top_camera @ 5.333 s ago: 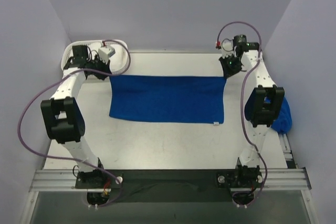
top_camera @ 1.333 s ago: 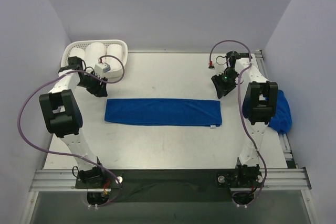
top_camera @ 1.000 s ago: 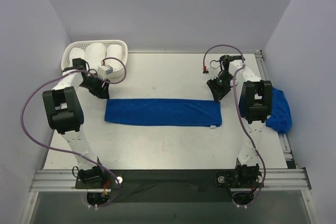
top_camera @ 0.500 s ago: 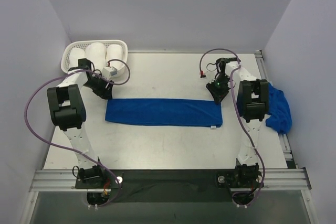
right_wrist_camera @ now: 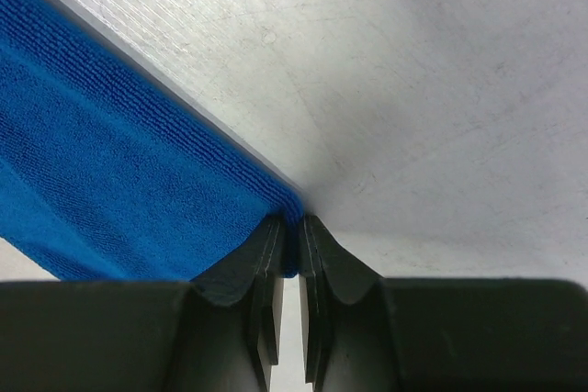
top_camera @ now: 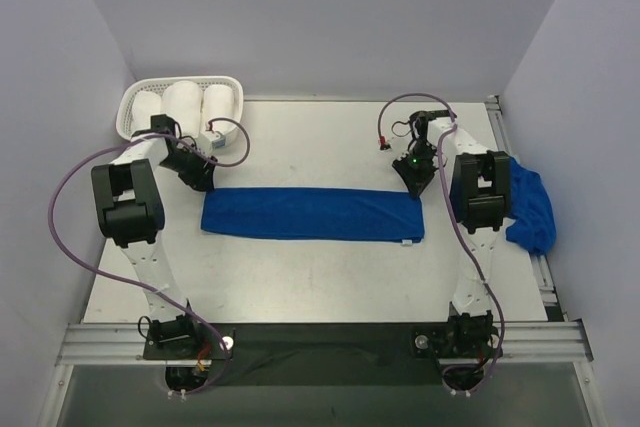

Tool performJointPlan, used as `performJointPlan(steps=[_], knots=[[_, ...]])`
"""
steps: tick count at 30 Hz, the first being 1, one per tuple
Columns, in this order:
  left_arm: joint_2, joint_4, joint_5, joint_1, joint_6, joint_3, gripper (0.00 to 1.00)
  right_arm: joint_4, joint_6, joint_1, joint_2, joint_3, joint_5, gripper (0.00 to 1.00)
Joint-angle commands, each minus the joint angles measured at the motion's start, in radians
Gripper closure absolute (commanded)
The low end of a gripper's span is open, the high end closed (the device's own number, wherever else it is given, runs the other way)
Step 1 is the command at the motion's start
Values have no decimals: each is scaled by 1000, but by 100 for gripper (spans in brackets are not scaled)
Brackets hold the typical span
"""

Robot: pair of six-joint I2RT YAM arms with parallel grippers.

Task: Roll the towels
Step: Fold the towel

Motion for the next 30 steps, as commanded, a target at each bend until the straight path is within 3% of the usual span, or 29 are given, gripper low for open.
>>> performJointPlan(steps=[1, 3, 4, 6, 7, 11, 30], knots=[[14, -38, 37, -2, 67, -37, 50, -43, -22, 3, 4, -10, 38, 89], [14, -50, 42, -2, 79, -44, 57, -44, -26, 1, 4, -10, 39, 92], [12, -50, 42, -2, 84, -47, 69, -43, -26, 3, 6, -11, 41, 94], [11, -49, 40, -2, 94, -53, 75, -43, -28, 3, 6, -10, 41, 98], [8, -49, 40, -2, 94, -55, 83, -43, -26, 3, 6, -10, 43, 100], [3, -44, 40, -2, 68, -32, 100, -41, -20, 1, -1, 1, 43, 100], [-257, -46, 135, 31, -37, 9, 100, -44, -8, -42, -223, 38, 41, 100]])
